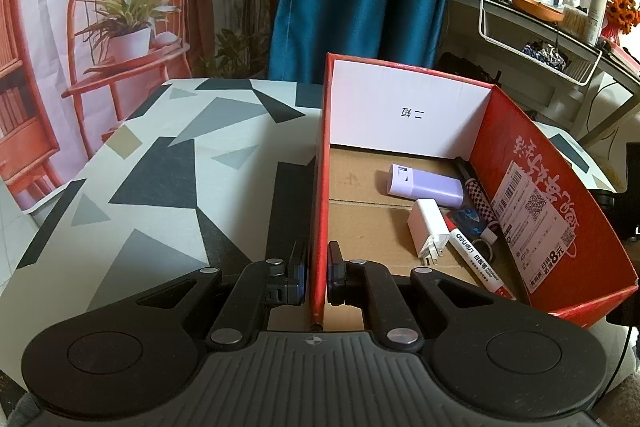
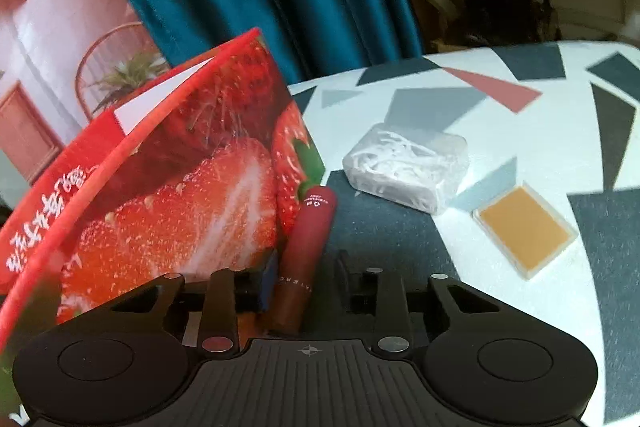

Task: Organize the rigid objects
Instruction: 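Move the right tool back to the dark red lipstick and grasp it, then adjust the grip on the lipstick with the right tool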

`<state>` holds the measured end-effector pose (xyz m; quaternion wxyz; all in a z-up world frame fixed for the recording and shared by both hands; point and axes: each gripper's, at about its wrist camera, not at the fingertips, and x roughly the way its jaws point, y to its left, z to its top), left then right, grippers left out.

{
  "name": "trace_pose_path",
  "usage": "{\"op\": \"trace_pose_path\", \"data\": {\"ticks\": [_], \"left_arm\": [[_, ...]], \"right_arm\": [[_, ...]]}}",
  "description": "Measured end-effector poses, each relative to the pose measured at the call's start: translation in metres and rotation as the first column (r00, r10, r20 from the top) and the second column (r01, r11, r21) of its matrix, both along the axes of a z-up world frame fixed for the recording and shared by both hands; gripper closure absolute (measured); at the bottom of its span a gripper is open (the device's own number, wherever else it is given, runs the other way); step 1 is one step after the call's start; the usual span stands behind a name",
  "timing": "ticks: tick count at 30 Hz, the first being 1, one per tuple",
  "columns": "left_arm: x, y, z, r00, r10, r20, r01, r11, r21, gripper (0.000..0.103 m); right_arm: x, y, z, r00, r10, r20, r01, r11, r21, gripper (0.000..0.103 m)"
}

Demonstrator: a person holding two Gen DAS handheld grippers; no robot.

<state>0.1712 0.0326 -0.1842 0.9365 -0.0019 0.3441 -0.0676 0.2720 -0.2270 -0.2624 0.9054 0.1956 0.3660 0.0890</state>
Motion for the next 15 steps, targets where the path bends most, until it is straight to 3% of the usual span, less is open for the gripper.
{"op": "trace_pose_path", "data": {"ticks": [5,15], "left_arm": [[-0.001,-0.001,0.0,1.0,0.0,0.002,0.0,1.0,0.002,0.093],[-0.001,0.0,0.0,1.0,-0.004,0.003,0.004,1.0,-0.005,0.093]], "right_arm": [[-0.013,0.009,-0.001,1.0,-0.009,-0.017,0.008,0.999,-0.038,0.081],[-0.062,0.029,0.003,1.0,0.022,0.017,-0.018,0.971,-0.24,0.082]]}}
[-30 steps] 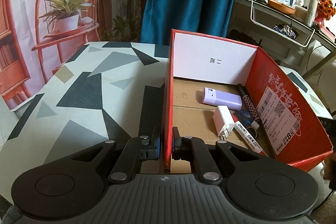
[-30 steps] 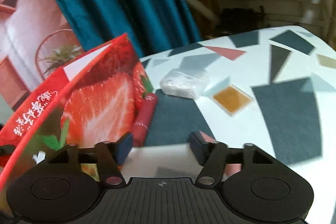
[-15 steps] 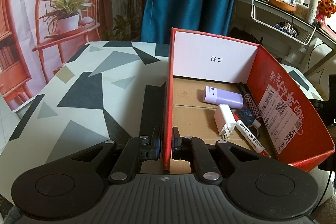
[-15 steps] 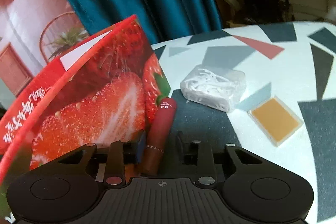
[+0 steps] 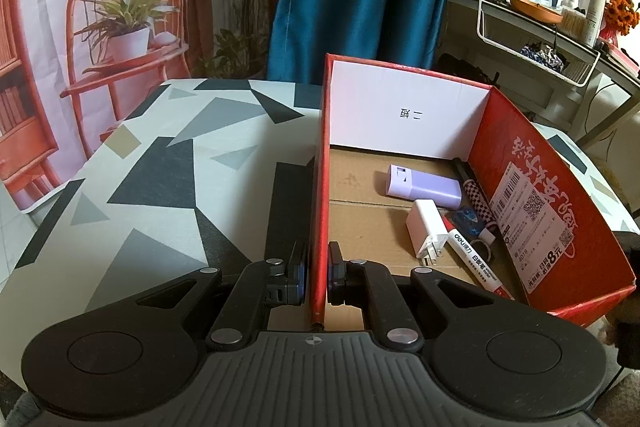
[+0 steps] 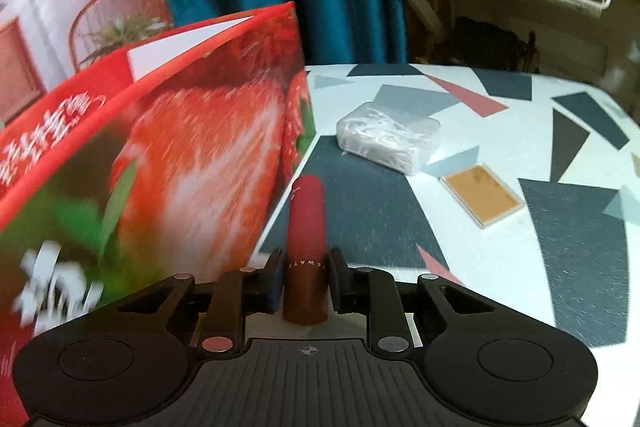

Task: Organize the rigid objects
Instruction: 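Adjust the grip on the lipstick with the right tool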

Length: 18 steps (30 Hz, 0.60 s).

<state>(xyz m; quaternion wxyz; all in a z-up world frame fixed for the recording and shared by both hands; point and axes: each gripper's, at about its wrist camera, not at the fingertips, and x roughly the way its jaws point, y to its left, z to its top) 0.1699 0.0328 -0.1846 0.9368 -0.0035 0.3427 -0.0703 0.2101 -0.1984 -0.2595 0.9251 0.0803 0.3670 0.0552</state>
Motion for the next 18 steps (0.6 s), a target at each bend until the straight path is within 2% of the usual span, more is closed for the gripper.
{"op": "trace_pose_path", "data": {"ticks": [5,8,18], "left_arm": [[-0.001,0.0,0.0,1.0,0.005,0.0,-0.005,1.0,-0.005,0.093],[-0.001,0.001,0.001,1.0,0.005,0.0,-0.005,1.0,-0.011,0.093],[0.0,0.001,0.001,1.0,0.006,-0.001,-0.006,1.0,-0.015,0.093]], "right_arm": [[-0.009,0.0,0.002,0.999,0.032,-0.017,-0.032,0.998,-0.047,0.081],[-0.012,0.0,0.002,0.999,0.039,-0.023,-0.04,0.995,-0.093,0.074],[-0.019,-0.011,0.003,0.999,-0.038,-0.013,0.036,0.99,-0.135,0.073]]}}
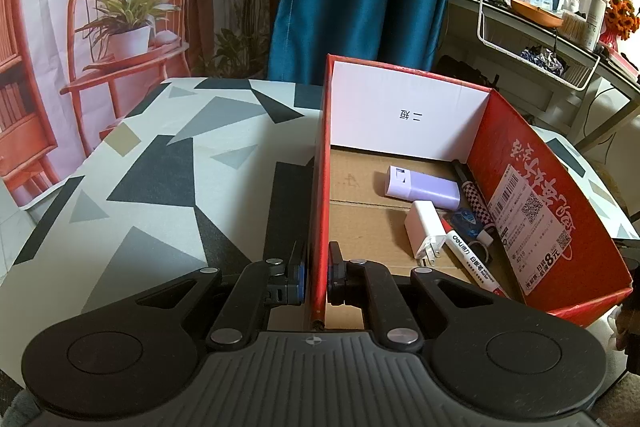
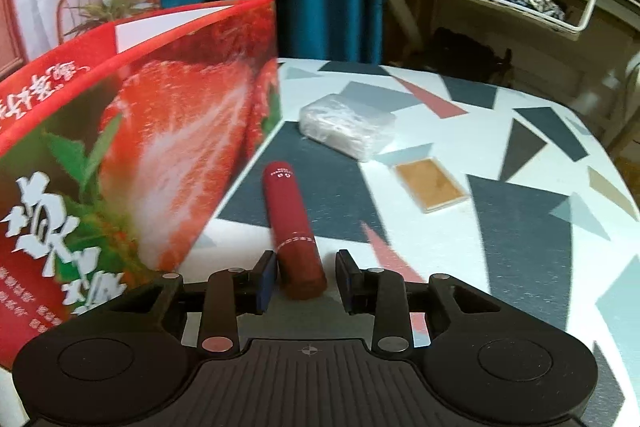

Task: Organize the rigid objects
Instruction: 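Adjust the grip on the lipstick with the right tool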

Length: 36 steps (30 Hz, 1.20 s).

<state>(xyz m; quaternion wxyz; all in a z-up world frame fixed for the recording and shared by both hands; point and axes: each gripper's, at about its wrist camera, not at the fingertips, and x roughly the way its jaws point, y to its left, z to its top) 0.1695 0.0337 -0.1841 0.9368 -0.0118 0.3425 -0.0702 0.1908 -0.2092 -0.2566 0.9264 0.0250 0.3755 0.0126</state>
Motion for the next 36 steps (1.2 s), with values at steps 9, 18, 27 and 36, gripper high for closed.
{"op": "trace_pose_path", "data": {"ticks": [9,18,27,36], "left_arm": [[0.0,0.0,0.0,1.0,0.002,0.0,-0.002,1.0,-0.002,0.093],[0.0,0.001,0.0,1.0,0.0,0.001,0.0,1.0,0.002,0.093],[0.0,0.001,0.0,1.0,0.0,0.002,0.0,1.0,0.001,0.092],[0.001,0.001,-0.001,1.0,0.0,0.002,0.0,1.0,0.002,0.093]], "right_arm": [[-0.005,0.001,-0.001,0.999,0.034,0.001,-0.034,0.997,-0.069,0.082],[-0.005,0.017,0.001,0.989,0.15,-0.005,-0.15,0.984,-0.097,0.083],[-0.002,-0.005,0.004,0.995,0.098,-0.002,-0.098,0.986,-0.138,0.081],[-0.001,-0.021,0.002,0.998,0.063,0.022,-0.061,0.993,-0.101,0.082]]}}
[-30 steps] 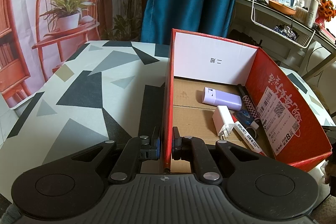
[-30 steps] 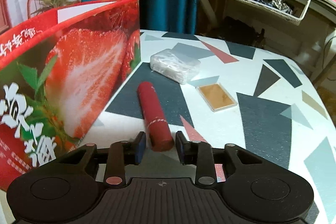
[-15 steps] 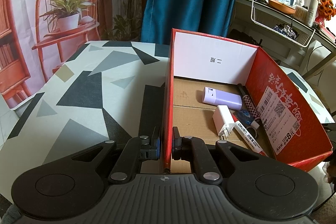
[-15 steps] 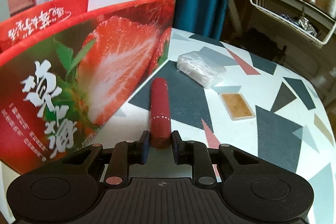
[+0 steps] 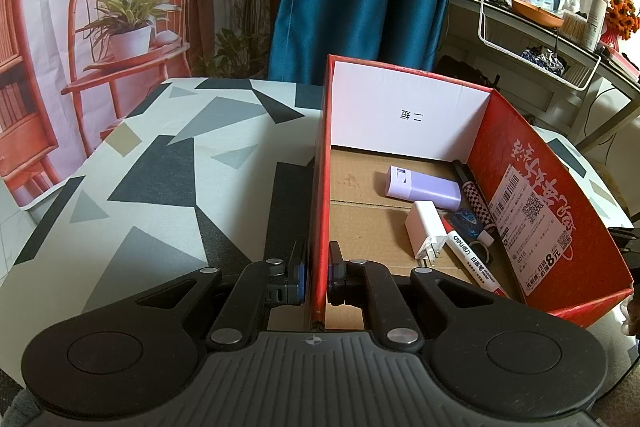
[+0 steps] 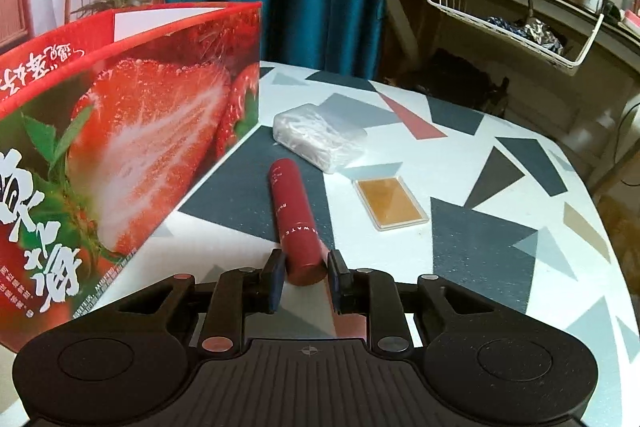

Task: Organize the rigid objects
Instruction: 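Adjust the grip on the lipstick with the right tool, then carry the lipstick into the red box and release it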

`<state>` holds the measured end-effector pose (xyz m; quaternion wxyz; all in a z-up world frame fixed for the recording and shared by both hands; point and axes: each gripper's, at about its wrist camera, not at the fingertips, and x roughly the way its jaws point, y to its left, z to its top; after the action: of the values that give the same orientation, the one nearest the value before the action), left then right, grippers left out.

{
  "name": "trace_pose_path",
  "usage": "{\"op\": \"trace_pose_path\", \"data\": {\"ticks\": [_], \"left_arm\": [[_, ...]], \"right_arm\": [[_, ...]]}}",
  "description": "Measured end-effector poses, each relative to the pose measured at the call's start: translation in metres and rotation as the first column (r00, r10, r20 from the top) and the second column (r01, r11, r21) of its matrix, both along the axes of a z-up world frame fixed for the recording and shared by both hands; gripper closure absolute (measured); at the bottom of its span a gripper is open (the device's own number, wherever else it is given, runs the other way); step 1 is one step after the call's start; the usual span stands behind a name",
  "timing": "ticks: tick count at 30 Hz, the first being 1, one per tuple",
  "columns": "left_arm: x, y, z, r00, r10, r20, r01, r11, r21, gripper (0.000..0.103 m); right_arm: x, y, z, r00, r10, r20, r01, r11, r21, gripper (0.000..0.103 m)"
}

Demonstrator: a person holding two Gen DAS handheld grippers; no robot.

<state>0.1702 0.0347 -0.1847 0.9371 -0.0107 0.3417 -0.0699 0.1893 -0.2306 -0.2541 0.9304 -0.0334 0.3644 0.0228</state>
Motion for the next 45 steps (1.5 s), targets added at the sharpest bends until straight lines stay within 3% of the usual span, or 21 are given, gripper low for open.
{"op": "trace_pose_path", "data": {"ticks": [10,16,20,24,42,45], "left_arm": [[0.0,0.0,0.0,1.0,0.0,0.0,0.0,1.0,-0.001,0.093],[0.0,0.0,0.0,1.0,-0.001,0.001,0.001,1.0,0.0,0.093],[0.0,0.0,0.0,1.0,0.0,0.001,0.0,1.0,-0.001,0.093],[0.0,0.0,0.0,1.0,0.0,0.001,0.0,1.0,0.0,0.092],[-0.001,0.0,0.001,1.0,0.001,0.003,-0.001,1.0,0.008,0.093],[-0.001,0.0,0.001,1.0,0.001,0.003,-0.001,1.0,0.009,0.093]], "right_arm": [[0.018,0.01,0.002,0.999,0.043,-0.014,-0.043,0.999,-0.005,0.077],[0.047,0.021,-0.005,0.997,0.074,-0.03,-0.074,0.997,-0.011,0.08],[0.054,0.018,-0.011,1.0,0.027,-0.01,-0.027,0.997,0.067,0.081],[0.047,0.011,-0.019,0.999,-0.028,0.041,0.022,0.99,0.136,0.081],[0.037,0.021,-0.019,0.998,-0.027,0.065,0.021,0.995,0.096,0.082],[0.036,0.018,-0.018,0.998,-0.027,0.056,0.02,0.992,0.126,0.082]]}}
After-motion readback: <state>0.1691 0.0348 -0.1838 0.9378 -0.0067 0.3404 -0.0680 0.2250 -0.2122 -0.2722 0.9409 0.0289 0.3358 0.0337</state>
